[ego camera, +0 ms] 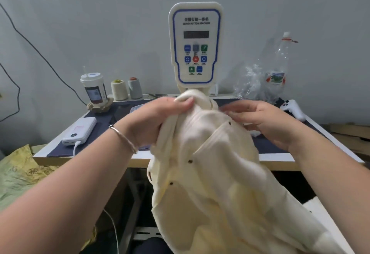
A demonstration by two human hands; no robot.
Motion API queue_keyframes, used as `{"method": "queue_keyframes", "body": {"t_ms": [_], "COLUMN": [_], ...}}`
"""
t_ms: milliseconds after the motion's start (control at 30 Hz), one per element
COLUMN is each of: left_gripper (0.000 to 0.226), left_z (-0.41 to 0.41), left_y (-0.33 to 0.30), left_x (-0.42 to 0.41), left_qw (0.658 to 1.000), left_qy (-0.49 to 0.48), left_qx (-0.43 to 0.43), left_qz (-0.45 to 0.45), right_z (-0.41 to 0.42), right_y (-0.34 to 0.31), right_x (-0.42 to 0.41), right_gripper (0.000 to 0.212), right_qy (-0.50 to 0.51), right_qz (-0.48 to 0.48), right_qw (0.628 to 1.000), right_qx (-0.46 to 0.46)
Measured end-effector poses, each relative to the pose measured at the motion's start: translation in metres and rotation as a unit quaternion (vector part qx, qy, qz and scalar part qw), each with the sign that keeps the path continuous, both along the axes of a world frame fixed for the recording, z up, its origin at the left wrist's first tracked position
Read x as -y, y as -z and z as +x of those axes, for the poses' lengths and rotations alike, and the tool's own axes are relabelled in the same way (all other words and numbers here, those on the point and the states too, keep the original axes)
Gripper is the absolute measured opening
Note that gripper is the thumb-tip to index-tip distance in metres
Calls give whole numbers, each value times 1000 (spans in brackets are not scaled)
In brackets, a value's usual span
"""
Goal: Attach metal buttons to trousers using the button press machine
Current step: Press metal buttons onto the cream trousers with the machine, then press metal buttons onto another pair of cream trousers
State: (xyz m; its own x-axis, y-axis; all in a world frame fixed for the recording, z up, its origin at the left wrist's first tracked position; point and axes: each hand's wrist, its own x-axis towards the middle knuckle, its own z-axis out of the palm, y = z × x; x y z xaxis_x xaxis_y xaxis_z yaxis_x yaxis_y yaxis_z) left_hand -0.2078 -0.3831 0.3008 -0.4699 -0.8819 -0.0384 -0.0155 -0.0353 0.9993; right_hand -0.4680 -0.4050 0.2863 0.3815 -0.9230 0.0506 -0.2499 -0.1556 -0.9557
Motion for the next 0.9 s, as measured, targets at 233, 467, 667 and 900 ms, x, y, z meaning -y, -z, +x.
{"method": "queue_keyframes", "body": {"t_ms": [233,467,667,900], "left_gripper": [45,37,27,101], "left_z": [-47,-82,-87,-129], "left_y": [-38,-61,-61,-91], "left_x": [-17,-12,2,-26], "left_qw": [999,983,925,758], "left_qy": [19,133,-141,-156], "left_qx": [-45,93,283,421], "left_qz": [-4,-88,-212,-472], "right_z": [-35,-45,-89,-105], "right_y": [7,39,1,-107], "right_x": [-73,-92,-88,-81], "right_gripper": [108,11,5,14], "right_qy": [-78,201,230,287], "right_qz": [-53,-90,-74,-234], "right_qw": [988,974,963,927], "right_qx": [-126,-50,122,54]}}
